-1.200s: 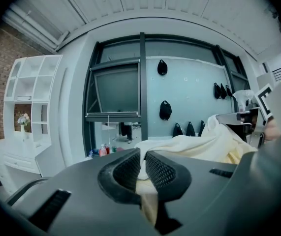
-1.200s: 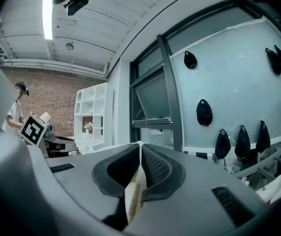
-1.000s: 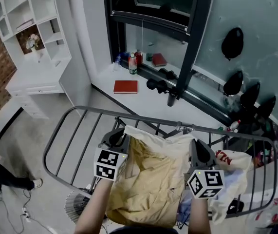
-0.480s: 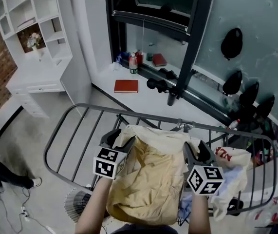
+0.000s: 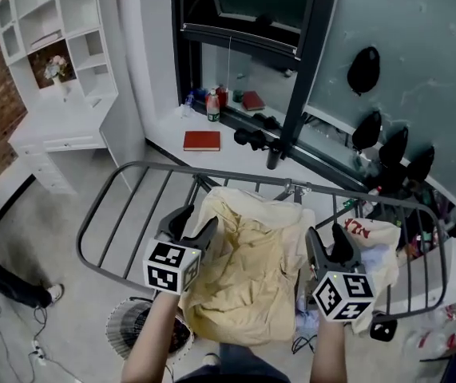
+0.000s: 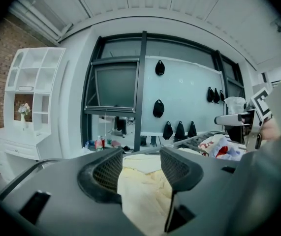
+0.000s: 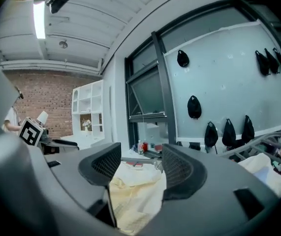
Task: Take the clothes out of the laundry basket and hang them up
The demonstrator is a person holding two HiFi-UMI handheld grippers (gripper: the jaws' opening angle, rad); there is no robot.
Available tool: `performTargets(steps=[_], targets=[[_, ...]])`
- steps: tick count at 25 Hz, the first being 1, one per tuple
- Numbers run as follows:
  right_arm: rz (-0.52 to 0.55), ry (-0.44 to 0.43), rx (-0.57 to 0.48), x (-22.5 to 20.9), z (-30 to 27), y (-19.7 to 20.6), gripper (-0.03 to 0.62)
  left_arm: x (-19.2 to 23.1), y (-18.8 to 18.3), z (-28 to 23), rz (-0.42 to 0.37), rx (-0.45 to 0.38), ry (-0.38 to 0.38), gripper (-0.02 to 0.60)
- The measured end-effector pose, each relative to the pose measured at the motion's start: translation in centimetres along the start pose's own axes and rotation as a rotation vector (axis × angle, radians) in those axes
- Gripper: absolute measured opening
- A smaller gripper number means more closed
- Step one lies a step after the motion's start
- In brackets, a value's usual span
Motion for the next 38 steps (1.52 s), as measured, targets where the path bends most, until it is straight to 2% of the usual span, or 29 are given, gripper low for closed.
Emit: performTargets(steps=[5,8,12,17,20,31,38], targets=[[0.009,-0.005,-0.077,1.9,5.2,1.5,0.233,-2.3,0.3,4.4,-0.021,-0.081,0.041,0.241],[0.025,-0.004,-0.115,3.0,8.0,2.9,0.175,-3.7,1.1,7.2,-0.021,-0.122,0.061,0.179],[0.043,0.000,-0.173,4.3,11.5,4.3,0.105,-5.5,2.7,10.5,-0.028,-0.162,0.064,0.067],[0.054,0.019,-0.231,5.7,15.0,5.7,0.011,-7.8,4.3,13.6,-0.058,-0.205,0.091,0.026],[0.057,0.018,-0.245,6.2,16.3,6.4,0.003,-9.0,5.1,14.5,-0.073,-0.201,0.102,0.021],[0.045,0.008,-0.236,6.4,19.7,8.8,0.002,-11.7,7.4,16.2,-0.053,-0.184,0.148,0.020],[0.057,-0.004,-0.217,6.9,19.5,9.4,0.002,-11.7,8.9,16.9,-0.041,-0.176,0.143,0.020]])
Point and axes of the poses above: the fingertips, and each gripper's own axes: z backward along the fingers, x to its left, y out of its underside, the point moved 8 cm from there along z, backward along the fingers, and after that the axes turned 13 degrees about x, right-handed, at the moved point
